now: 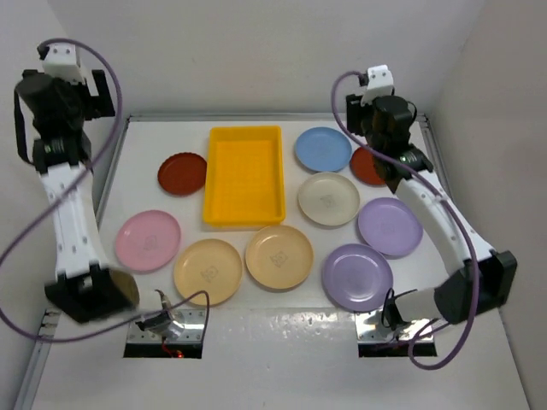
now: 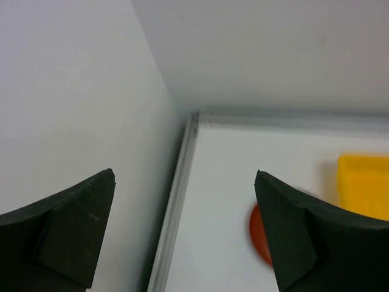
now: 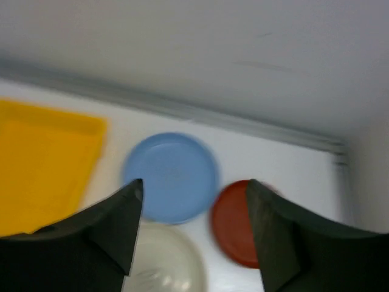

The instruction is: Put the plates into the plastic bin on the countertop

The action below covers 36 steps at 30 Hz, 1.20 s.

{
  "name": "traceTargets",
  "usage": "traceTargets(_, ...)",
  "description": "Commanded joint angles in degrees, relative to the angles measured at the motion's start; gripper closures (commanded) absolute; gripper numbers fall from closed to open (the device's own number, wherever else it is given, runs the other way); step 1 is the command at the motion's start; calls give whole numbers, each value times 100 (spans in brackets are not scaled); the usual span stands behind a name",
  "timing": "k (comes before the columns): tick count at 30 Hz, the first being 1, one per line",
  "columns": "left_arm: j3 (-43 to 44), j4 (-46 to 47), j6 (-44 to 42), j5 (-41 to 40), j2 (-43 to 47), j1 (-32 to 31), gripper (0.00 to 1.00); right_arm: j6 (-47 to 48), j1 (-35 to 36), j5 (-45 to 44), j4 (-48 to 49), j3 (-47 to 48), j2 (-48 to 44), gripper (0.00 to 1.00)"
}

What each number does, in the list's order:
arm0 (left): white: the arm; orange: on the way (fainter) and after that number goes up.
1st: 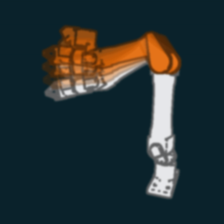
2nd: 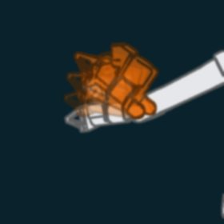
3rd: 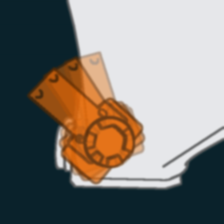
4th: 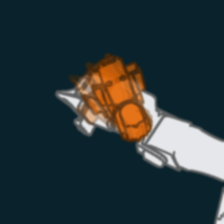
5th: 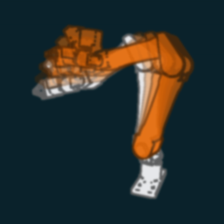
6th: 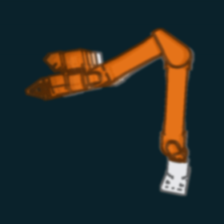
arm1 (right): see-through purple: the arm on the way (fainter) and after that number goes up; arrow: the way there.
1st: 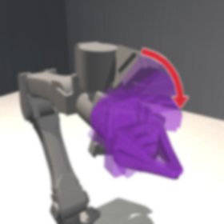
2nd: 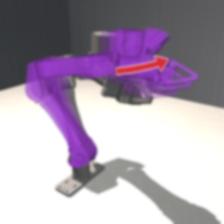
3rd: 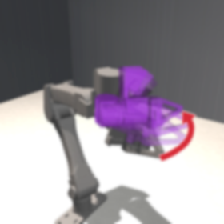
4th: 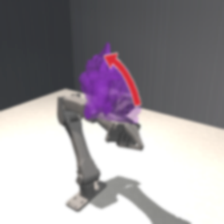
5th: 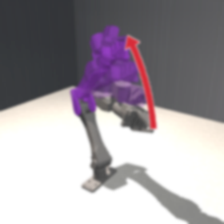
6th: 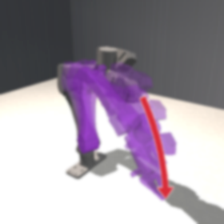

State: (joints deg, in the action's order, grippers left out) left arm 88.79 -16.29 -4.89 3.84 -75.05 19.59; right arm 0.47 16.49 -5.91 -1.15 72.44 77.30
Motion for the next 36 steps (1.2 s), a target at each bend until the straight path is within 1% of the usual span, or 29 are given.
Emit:
traceTargets(1,944,-4123,-504,1658,-1825,641,3,-636,99,678,-1674,1118,786,27)
traceTargets(2,1330,-4780,-626,1838,-2525,773,17,-749,117,940,-1965,1210,1031,13)
traceTargets(3,1412,-4952,-680,1953,-2785,896,23,-759,178,1099,-2134,1280,1068,9)
traceTargets(4,1413,-5049,-924,2172,-2988,1123,29,-785,231,1144,-2179,1237,1094,6)
traceTargets(5,1413,-5024,-1040,2122,-3120,1195,33,-794,249,1206,-2127,1150,1103,5)
traceTargets(7,957,-4718,-1154,1763,-3174,1336,33,-811,407,1163,-1934,844,1033,5)
traceTargets(8,790,-4429,-1216,1413,-3174,1336,31,-829,477,1145,-1829,633,998,5)
traceTargets(9,458,-4339,-1312,1279,-3174,1336,31,-838,530,1154,-1758,483,972,5)
traceTargets(11,131,-4033,-1462,858,-3174,1336,27,-847,653,1206,-1775,324,1006,5)
traceTargets(12,-245,-3883,-1463,716,-3174,1336,27,-838,688,1206,-1801,306,1050,5)
traceTargets(14,-642,-3566,-1463,409,-3174,1389,27,-882,776,1207,-1880,279,1156,6)
traceTargets(15,-957,-3330,-1463,407,-3174,1389,27,-908,803,1206,-1906,296,1226,6)
traceTargets(17,-1214,-3257,-1524,407,-3121,1389,28,-952,829,1241,-2055,392,1296,6)
traceTargets(18,-1450,-3188,-1576,477,-3052,1389,33,-970,838,1242,-2091,428,1392,7)
traceTargets(20,-1724,-3029,-1577,382,-2946,1389,38,-996,838,1259,-2144,498,1437,7)
traceTargets(21,-1977,-2890,-1577,320,-2841,1441,45,-1031,847,1259,-2144,516,1481,7)
traceTargets(23,-2164,-2835,-1726,250,-2771,1512,54,-1031,838,1259,-2135,569,1525,8)
traceTargets(24,-2225,-2783,-1726,180,-2770,1512,66,-1049,856,1259,-2135,612,1543,8)
traceTargets(25,-2226,-2783,-1796,179,-2770,1564,73,-1040,856,1259,-2118,630,1560,8)
traceTargets(26,-2165,-2783,-1849,118,-2718,1617,92,-1040,838,1268,-2092,665,1569,8)
traceTargets(27,-2165,-2783,-1849,117,-2717,1618,100,-1049,847,1268,-2091,674,1569,8)
traceTargets(29,-1919,-2783,-1945,47,-2577,1758,100,-1023,812,1277,-2056,683,1560,8)
traceTargets(31,-1569,-2992,-2165,109,-2498,1811,100,-1040,760,1338,-2030,666,1560,8)
traceTargets(32,-1436,-3081,-2488,222,-2410,1950,100,-1084,716,1356,-2021,648,1543,8)
traceTargets(35,-647,-3677,-3191,932,-2322,2205,100,-1347,557,1558,-1951,517,1551,8)
traceTargets(36,-61,-3984,-3255,1526,-2269,2276,100,-1591,392,1628,-1933,447,1560,8)
